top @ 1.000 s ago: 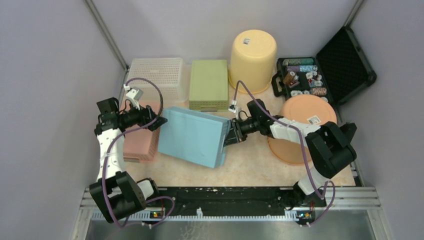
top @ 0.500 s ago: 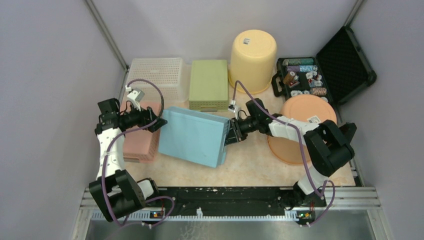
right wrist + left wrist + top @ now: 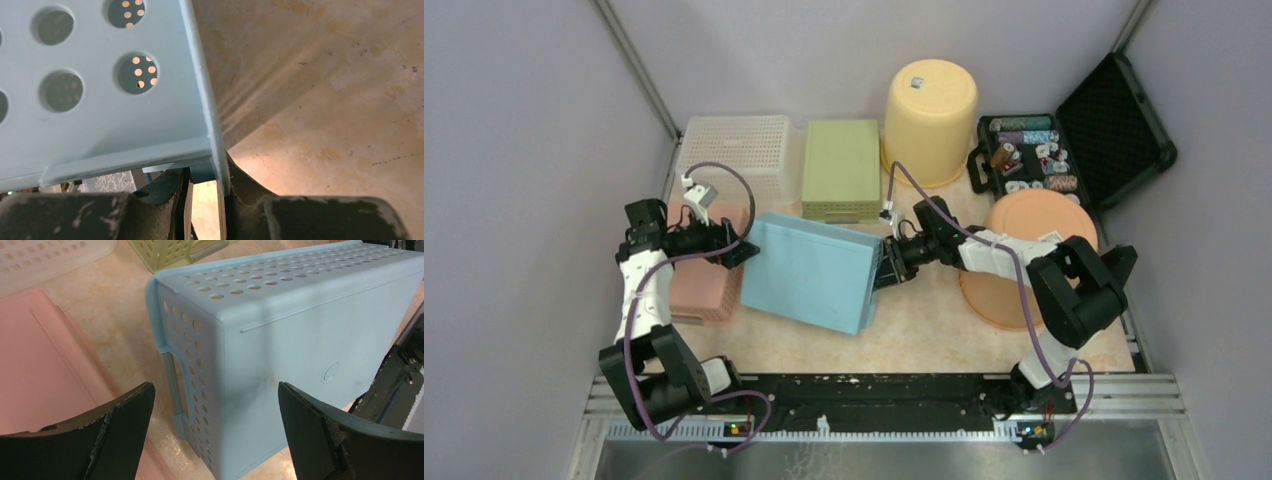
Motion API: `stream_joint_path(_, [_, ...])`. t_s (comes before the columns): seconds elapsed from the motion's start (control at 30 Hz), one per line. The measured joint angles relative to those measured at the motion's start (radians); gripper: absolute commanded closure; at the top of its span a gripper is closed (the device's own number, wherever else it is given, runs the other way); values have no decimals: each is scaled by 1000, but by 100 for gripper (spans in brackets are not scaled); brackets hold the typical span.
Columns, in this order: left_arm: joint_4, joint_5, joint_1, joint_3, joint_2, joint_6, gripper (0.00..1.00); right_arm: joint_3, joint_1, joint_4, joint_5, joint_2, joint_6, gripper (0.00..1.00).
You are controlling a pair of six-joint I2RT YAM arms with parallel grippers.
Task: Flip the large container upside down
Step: Turn the container upside down at the center of the board.
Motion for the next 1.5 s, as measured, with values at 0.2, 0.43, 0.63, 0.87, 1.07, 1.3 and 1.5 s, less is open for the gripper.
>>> stream_joint_path(0.2, [-52,44,0,0,50,50,1,6,0,-12,9,2,-10,84])
stream_joint_path(0.43, [-84,77,0,0,81,81,1,64,-2,-52,17,34,-34,81])
stream_joint_path(0.63, [-100,93,0,0,85,93,1,101,-2,-76,20,52,-35,75])
stream_joint_path(0.87, [-106,103,0,0,88,100,1,110,-7,-94,41,53,-34,66])
stream_joint_path(1.07, [-110,103,0,0,107,108,1,111,-24,-97,47,53,-30,65])
stream_joint_path(1.3, [-113,103,0,0,107,111,1,118,-34,-101,50,53,-23,64])
stream_joint_path(1.5, [-112,102,0,0,107,116,1,150,-39,-110,53,67,-23,64])
